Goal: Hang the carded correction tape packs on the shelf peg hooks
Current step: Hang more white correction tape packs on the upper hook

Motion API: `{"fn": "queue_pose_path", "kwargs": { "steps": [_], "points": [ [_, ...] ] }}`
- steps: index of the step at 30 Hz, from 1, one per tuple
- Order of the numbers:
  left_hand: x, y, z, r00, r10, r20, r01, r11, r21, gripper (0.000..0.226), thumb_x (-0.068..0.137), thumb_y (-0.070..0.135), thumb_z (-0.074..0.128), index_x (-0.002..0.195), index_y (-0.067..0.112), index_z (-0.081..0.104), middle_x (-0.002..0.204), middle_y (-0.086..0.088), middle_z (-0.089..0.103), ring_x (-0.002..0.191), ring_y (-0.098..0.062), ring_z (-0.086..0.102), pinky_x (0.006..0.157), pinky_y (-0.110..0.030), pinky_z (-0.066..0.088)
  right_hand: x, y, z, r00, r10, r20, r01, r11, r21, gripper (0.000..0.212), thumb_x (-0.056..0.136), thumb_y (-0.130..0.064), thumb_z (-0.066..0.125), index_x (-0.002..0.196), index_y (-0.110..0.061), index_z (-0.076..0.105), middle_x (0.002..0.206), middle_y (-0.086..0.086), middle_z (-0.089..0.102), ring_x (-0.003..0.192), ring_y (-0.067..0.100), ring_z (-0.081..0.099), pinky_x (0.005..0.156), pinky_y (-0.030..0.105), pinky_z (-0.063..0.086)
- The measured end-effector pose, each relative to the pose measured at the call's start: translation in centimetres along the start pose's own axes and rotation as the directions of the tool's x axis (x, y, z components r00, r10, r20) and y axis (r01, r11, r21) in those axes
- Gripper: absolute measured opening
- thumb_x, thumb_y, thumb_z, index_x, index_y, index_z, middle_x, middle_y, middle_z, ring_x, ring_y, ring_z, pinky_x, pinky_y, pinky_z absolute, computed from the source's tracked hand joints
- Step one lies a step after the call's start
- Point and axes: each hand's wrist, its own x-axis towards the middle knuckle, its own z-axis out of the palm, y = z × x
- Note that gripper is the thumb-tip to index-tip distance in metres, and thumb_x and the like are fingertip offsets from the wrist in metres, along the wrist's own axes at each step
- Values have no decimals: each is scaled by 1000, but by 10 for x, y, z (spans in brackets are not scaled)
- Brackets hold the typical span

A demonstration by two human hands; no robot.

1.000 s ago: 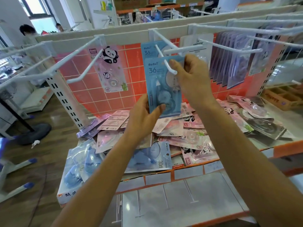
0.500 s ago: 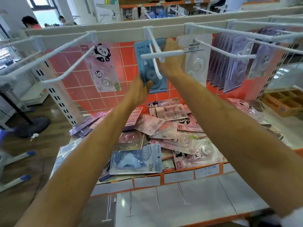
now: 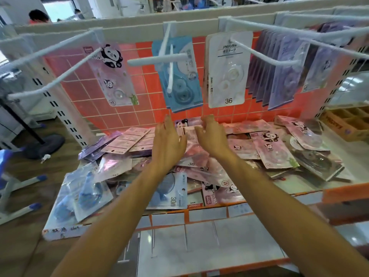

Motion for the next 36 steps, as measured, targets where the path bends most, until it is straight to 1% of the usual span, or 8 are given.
{"fn": "queue_pose_path", "kwargs": {
  "steps": [5, 10, 13, 16, 20, 27, 33, 36],
  "points": [
    [-25, -6, 19, 994, 103, 32, -105, 991, 85, 59, 89, 20, 63, 138, -4, 41, 134, -25, 48, 130, -41, 39, 109, -48, 33, -30, 31, 4, 980, 4, 198, -8, 1000, 19, 46, 90, -19, 60, 133, -8, 52, 133, 8, 58, 120, 22, 56, 98, 32, 43],
    [-39, -10, 35, 977, 141, 163, -172, 965, 198, 46, 90, 19, 57, 133, 5, 47, 135, -14, 48, 133, -34, 36, 110, -45, 31, -53, 44, 11, 961, -93, 262, 107, 993, -42, 44, 80, -20, 66, 122, -12, 58, 125, 2, 63, 111, 19, 62, 82, 27, 52],
    [-43, -11, 36, 975, 140, 170, -173, 965, 198, 48, 89, 14, 55, 136, 6, 46, 135, -13, 48, 127, -32, 40, 106, -41, 33, -54, 49, 11, 944, -179, 278, 212, 973, -95, 21, 80, -19, 66, 97, -9, 63, 117, 6, 62, 108, 24, 61, 61, 26, 42],
    [-47, -10, 34, 978, 125, 166, -155, 972, 179, 49, 89, 10, 54, 137, 6, 44, 136, -13, 48, 124, -31, 43, 103, -39, 35, -57, 56, 10, 926, -210, 315, 280, 940, -194, 20, 85, -23, 62, 91, -5, 66, 114, 11, 61, 106, 30, 60, 68, 34, 47],
    [-52, -12, 33, 986, 107, 125, -124, 982, 142, 45, 91, 5, 49, 136, 6, 46, 133, -14, 50, 120, -33, 47, 100, -41, 39, -60, 61, 9, 939, -240, 247, 288, 940, -181, 21, 91, -20, 55, 82, -7, 68, 84, 7, 68, 80, 28, 62, 66, 37, 47],
    [-58, -17, 30, 992, 124, 15, -124, 990, 67, 32, 95, 7, 50, 126, 4, 55, 119, -15, 59, 108, -34, 55, 87, -38, 44, -65, 61, -9, 946, -290, 141, 310, 940, -146, 23, 94, -18, 54, 89, -6, 72, 89, 9, 72, 83, 28, 65, 72, 40, 50],
    [-65, -6, 25, 992, 13, -128, -31, 990, -137, 47, 97, 32, 40, 136, 6, 46, 133, -11, 53, 121, -25, 48, 97, -30, 36, -78, 59, -41, 963, -230, -140, 239, 969, 53, 15, 91, -12, 62, 99, -8, 74, 90, 4, 74, 73, 9, 63, 66, 3, 37],
    [-71, 4, 26, 984, 4, -180, -40, 980, -194, 59, 93, 42, 44, 140, 7, 39, 137, -11, 48, 125, -24, 44, 104, -34, 37, -85, 53, -55, 944, -167, -286, 214, 966, 144, 15, 90, -9, 62, 100, -10, 74, 81, 2, 73, 57, 1, 54, 58, 7, 41]
  ]
}}
